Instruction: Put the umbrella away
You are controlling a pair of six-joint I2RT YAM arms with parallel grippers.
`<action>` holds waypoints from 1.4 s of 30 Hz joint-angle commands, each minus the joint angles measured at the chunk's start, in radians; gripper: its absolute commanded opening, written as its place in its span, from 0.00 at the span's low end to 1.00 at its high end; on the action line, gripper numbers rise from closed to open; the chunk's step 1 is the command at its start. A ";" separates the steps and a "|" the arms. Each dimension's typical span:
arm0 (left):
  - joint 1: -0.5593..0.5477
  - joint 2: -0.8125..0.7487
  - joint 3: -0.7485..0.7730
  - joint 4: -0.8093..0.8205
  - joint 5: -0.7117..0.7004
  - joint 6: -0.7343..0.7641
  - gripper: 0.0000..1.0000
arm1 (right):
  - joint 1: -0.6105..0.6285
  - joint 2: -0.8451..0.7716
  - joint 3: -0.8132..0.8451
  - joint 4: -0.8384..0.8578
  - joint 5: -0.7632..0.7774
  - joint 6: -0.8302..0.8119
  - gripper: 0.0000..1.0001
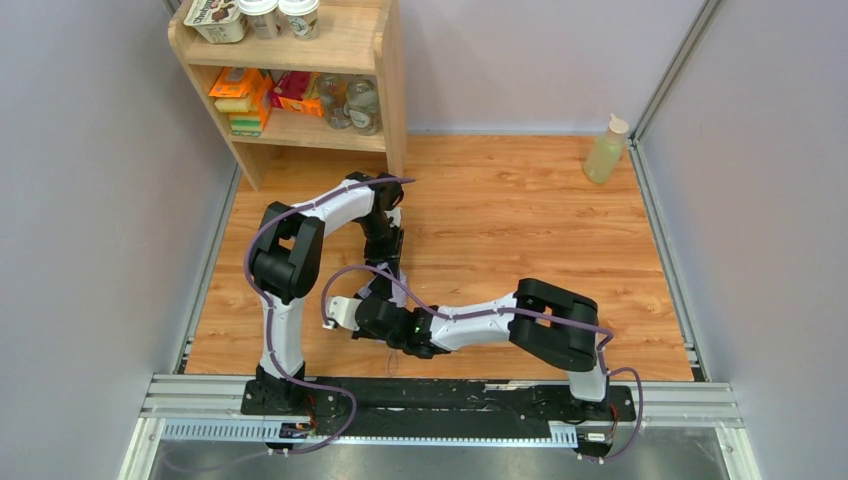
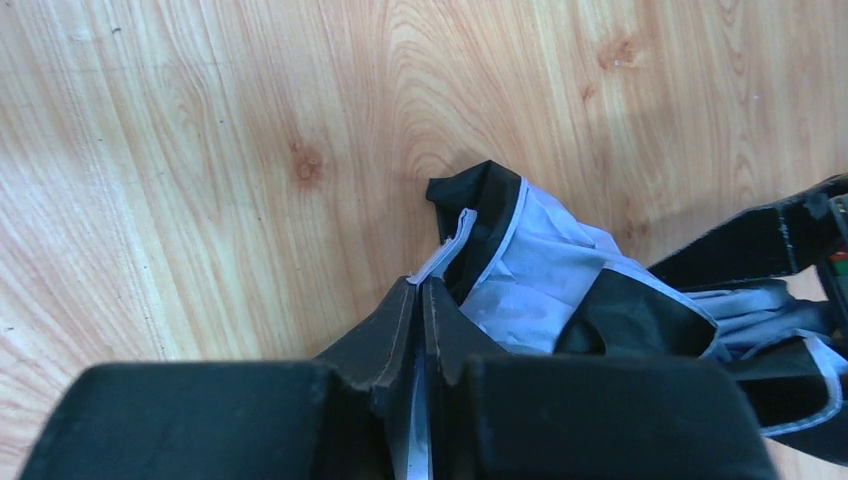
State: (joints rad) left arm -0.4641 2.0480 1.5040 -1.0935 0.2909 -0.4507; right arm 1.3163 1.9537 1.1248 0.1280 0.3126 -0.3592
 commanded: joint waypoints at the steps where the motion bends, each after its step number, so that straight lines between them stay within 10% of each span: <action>1: 0.002 -0.008 0.027 -0.109 0.019 -0.025 0.00 | -0.060 0.001 -0.014 -0.125 -0.068 0.100 0.10; 29: 0.041 -0.035 0.005 -0.120 0.004 -0.008 0.00 | -0.315 -0.035 -0.143 -0.030 -0.455 0.420 0.41; 37: 0.044 -0.045 0.002 -0.124 -0.007 -0.017 0.00 | -0.302 -0.022 -0.100 -0.091 -0.313 0.425 0.22; 42: 0.044 -0.035 0.019 -0.146 -0.016 -0.034 0.00 | -0.237 0.010 -0.063 -0.161 -0.083 0.365 0.34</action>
State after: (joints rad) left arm -0.4282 2.0480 1.5074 -1.0470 0.3153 -0.5011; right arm 1.0687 1.8935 1.0611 0.1886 -0.1276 0.0921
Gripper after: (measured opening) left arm 0.412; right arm 0.282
